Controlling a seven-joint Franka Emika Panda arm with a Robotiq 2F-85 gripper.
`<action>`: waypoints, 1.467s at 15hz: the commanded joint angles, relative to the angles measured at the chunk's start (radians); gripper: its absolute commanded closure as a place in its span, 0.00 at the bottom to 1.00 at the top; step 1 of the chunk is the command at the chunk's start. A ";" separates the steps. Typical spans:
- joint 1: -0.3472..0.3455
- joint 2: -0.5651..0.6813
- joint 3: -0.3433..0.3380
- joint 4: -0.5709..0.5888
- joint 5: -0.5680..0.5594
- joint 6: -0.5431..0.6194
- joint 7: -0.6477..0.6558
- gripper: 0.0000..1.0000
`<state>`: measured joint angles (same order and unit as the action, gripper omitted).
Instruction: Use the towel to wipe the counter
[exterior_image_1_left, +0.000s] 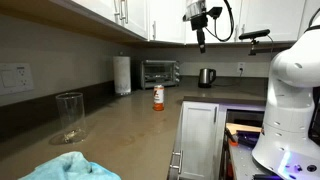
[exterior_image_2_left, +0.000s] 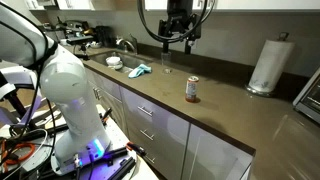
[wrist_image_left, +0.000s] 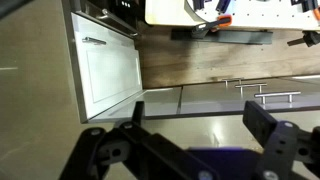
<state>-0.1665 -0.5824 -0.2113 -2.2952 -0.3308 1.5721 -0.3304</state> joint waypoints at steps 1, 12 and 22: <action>0.014 -0.001 -0.010 0.003 -0.004 -0.004 0.005 0.00; 0.043 0.068 0.007 0.049 -0.004 0.031 0.003 0.00; 0.147 0.297 0.087 0.260 -0.011 0.141 -0.073 0.00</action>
<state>-0.0362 -0.3708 -0.1380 -2.1240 -0.3317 1.6957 -0.3379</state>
